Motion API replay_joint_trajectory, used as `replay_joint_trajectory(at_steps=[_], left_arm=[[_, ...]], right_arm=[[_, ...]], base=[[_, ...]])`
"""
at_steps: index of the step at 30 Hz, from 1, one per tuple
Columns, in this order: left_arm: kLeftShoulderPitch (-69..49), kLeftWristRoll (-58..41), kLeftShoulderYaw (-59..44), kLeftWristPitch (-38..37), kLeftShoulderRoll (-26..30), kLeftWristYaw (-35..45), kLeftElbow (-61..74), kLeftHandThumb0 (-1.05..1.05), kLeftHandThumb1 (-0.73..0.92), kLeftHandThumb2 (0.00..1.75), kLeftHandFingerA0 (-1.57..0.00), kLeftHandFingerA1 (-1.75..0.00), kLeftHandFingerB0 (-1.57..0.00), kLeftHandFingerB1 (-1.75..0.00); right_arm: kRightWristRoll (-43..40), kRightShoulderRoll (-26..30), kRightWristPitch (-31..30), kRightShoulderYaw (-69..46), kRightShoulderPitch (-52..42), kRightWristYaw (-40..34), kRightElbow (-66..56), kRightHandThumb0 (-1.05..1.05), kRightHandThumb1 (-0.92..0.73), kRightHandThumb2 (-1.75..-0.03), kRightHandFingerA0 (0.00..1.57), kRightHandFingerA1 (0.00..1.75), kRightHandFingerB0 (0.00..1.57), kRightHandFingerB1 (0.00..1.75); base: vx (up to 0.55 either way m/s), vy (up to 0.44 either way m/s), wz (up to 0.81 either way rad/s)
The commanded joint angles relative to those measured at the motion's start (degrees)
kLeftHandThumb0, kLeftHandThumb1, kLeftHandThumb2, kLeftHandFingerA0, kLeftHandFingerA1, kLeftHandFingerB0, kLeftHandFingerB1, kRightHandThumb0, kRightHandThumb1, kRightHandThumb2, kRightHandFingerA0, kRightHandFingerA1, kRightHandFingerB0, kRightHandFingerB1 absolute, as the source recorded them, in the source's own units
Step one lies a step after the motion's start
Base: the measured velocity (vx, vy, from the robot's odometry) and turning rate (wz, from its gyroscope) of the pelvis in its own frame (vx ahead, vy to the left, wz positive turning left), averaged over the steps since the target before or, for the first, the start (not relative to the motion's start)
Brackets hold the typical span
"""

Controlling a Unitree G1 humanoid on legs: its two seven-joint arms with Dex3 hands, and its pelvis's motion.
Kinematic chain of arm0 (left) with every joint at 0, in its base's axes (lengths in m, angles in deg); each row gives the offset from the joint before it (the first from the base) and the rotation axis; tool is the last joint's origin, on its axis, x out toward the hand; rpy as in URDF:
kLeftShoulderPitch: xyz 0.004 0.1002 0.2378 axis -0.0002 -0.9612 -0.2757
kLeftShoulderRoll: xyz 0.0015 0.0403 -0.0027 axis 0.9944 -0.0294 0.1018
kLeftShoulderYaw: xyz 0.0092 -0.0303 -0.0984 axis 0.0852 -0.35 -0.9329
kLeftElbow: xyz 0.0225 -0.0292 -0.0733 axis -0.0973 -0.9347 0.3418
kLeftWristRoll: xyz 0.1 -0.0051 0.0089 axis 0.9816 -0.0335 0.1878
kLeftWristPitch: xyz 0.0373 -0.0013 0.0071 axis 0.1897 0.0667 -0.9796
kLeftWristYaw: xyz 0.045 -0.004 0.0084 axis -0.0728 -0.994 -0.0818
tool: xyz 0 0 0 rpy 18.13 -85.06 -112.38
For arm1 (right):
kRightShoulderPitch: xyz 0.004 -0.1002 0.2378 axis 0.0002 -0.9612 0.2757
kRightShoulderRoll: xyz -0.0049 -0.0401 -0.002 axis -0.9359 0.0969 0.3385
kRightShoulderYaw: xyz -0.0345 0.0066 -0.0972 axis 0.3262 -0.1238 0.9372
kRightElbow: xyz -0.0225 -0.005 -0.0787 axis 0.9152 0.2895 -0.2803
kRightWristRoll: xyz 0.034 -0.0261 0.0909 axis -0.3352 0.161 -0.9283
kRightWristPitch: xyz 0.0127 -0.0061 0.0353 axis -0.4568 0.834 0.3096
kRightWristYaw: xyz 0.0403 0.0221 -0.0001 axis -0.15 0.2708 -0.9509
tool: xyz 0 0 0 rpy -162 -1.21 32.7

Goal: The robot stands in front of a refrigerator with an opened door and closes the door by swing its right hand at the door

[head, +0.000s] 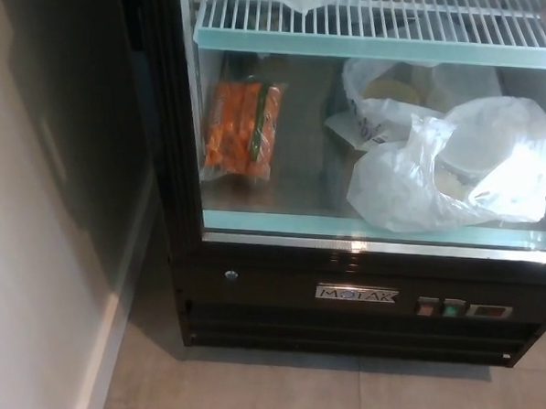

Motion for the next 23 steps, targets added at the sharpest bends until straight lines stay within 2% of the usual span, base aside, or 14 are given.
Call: replay_joint_trajectory(at_steps=[1,2,3,4,7,8,9,10,16,23], left_arm=[[-0.62,0.64,0.19,0.06,0.6,-0.12,-0.29,-0.6,0.69,0.99,-0.37,-0.51,-0.28,-0.46],[-0.65,0.66,0.19,0.07,0.6,-0.11,-0.29,-0.6,0.69,0.99,-0.37,-0.51,-0.28,-0.46],[-0.84,0.54,0.11,0.04,0.57,0.03,-0.26,-0.6,0.69,0.98,-0.37,-0.51,-0.29,-0.46],[-0.77,0.54,0.11,0.12,0.52,0.22,-0.33,-0.59,0.69,0.98,-0.37,-0.52,-0.29,-0.47],[-0.51,1.15,0.64,0.3,0.72,0.27,-0.4,-0.6,0.7,0.98,-0.35,-0.5,-0.29,-0.46],[-0.76,1.38,0.88,0.15,0.77,0.26,-0.41,-0.61,0.7,0.98,-0.35,-0.5,-0.29,-0.46],[-0.81,1.38,0.91,0.11,0.76,0.26,-0.43,-0.61,0.7,0.98,-0.35,-0.5,-0.29,-0.46],[-0.94,1.11,0.76,0.05,0.81,0.57,-0.36,-0.59,0.69,0.97,-0.35,-0.5,-0.29,-0.46],[-0.79,1.5,1.27,0.05,0.86,0.4,-0.55,-0.6,0.69,0.97,-0.34,-0.5,-0.29,-0.46],[-1.09,1.44,1.55,-0.44,1.03,0.48,-0.59,-0.58,0.69,0.97,-0.36,-0.51,-0.3,-0.47]], right_arm=[[-7.25,0.11,-5.42,-5.19,0.3,5.55,2.03,-0.63,-0.65,-0.87,0.14,0.4,0.2,0.41],[-7.39,0.07,-5.52,-5.47,0.26,5.71,2.05,-0.63,-0.65,-0.87,0.14,0.4,0.2,0.41],[-7.53,0.0,-5.64,-5.72,0.02,5.88,2.06,-0.59,-0.76,-0.63,0.23,0.3,0.3,0.3],[-7.76,-0.05,-5.46,-6.23,-0.28,6.36,2.02,-0.53,-0.76,-0.62,0.23,0.3,0.32,0.31],[-7.6,-0.09,-5.31,-6.11,-0.46,7.01,2.01,-0.57,-0.76,-0.63,0.25,0.31,0.31,0.31],[-7.74,0.04,-4.98,-6.14,-0.77,8.02,2.02,-0.54,-0.76,-0.63,0.32,0.33,0.32,0.31],[-7.86,0.09,-4.87,-6.18,-0.84,8.31,2.0,-0.54,-0.76,-0.63,0.32,0.33,0.32,0.31],[-8.15,0.22,-4.76,-6.18,-0.91,9.74,1.95,-0.51,-0.59,-0.96,0.34,0.54,0.2,0.46],[-8.26,0.56,-5.43,-5.4,-0.86,11.2,1.83,-0.53,-0.6,-0.95,0.37,0.53,0.24,0.46],[-7.38,0.87,-5.4,-3.33,-0.73,11.64,1.65,-0.51,-0.58,-0.95,0.34,0.53,0.2,0.45]], base=[[0.0,0.0,0.0],[0.0,0.0,0.0],[0.0,0.0,0.0],[0.0,0.0,0.0],[0.0,0.0,0.0],[0.0,0.0,0.0],[0.0,0.0,0.0],[0.0,0.0,0.0],[0.0,0.0,0.0],[0.0,0.0,0.0]])
